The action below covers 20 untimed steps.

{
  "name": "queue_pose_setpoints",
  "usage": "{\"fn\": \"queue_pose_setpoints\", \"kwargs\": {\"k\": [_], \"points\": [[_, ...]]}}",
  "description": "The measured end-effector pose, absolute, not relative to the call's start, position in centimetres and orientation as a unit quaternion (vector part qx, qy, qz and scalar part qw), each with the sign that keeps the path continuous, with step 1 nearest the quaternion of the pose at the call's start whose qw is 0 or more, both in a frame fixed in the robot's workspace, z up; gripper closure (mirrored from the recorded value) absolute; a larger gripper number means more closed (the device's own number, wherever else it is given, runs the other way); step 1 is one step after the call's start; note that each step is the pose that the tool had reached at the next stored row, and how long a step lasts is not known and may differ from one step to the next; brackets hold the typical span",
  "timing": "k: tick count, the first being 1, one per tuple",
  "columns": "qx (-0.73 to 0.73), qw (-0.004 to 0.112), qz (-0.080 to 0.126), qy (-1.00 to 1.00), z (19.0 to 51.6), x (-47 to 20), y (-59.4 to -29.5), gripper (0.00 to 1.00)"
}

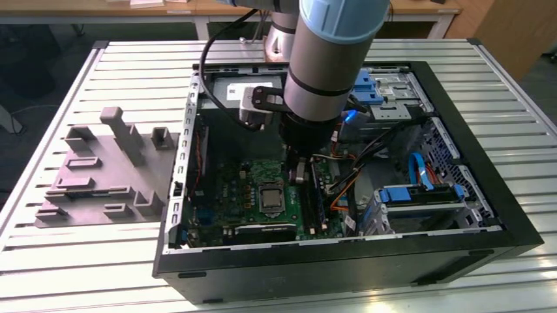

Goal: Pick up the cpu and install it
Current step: 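Install the first cpu locking lever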

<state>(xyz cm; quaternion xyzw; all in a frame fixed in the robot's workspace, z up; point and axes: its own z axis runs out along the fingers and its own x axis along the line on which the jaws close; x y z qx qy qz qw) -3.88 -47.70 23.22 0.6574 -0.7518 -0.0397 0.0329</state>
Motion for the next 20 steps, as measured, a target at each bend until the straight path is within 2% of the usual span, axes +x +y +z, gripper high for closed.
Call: {"fn": "queue_pose_setpoints", "kwargs": {"k": [20], "points": [[0.697, 0.035, -0.036, -0.715, 22.7, -4.0, -48.8, 0.89]]}}
